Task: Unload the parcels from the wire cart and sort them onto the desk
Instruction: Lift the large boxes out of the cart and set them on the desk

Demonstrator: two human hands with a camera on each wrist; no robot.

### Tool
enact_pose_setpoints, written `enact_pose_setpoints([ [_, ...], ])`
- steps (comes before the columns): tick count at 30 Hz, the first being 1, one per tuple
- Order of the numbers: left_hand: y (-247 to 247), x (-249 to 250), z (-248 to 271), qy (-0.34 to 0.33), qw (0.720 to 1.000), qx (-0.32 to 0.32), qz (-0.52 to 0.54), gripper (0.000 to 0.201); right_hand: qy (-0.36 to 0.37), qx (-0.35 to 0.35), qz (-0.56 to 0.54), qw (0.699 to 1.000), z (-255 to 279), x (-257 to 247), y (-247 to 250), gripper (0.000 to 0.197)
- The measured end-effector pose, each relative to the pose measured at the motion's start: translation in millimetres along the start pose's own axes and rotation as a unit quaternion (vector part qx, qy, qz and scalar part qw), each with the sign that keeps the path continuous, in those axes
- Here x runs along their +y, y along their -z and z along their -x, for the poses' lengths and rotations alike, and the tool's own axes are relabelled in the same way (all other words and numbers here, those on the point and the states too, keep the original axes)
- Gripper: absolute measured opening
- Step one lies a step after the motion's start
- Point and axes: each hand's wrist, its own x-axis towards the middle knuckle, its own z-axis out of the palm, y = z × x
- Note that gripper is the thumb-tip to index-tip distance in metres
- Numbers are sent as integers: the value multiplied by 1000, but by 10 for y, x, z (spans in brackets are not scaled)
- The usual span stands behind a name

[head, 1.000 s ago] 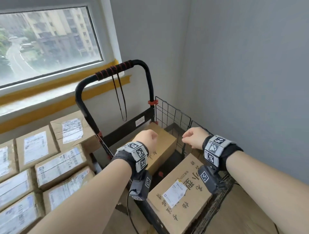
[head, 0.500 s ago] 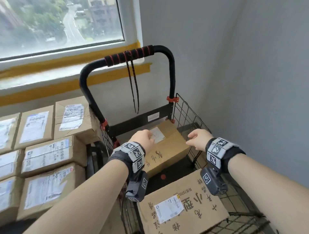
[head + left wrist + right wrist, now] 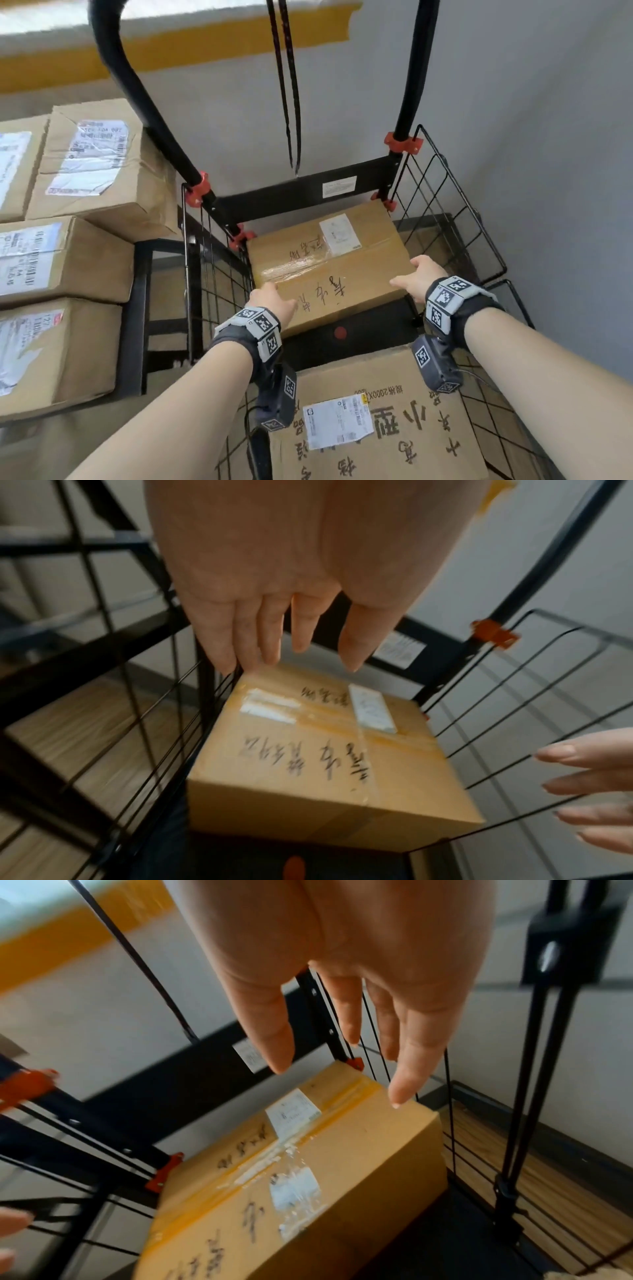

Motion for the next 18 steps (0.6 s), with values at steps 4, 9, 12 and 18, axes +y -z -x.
enact_pose_setpoints([
  [4,-334,-213,-381,61,998,6,2,61,-25,14,30,999,-441,51,-290,81],
  [9,-672,-440,-821,109,991,33,64,63,-44,42,54,997,-939,130,-553,91],
  [12,-808,-535,-1031,137,984,30,105,70,-51,51,56,996,-1198,192,-670,105],
  [18,-1048,-636,-1374,151,965,43,208,91,-63,46,52,996,-1520,299,-772,120],
])
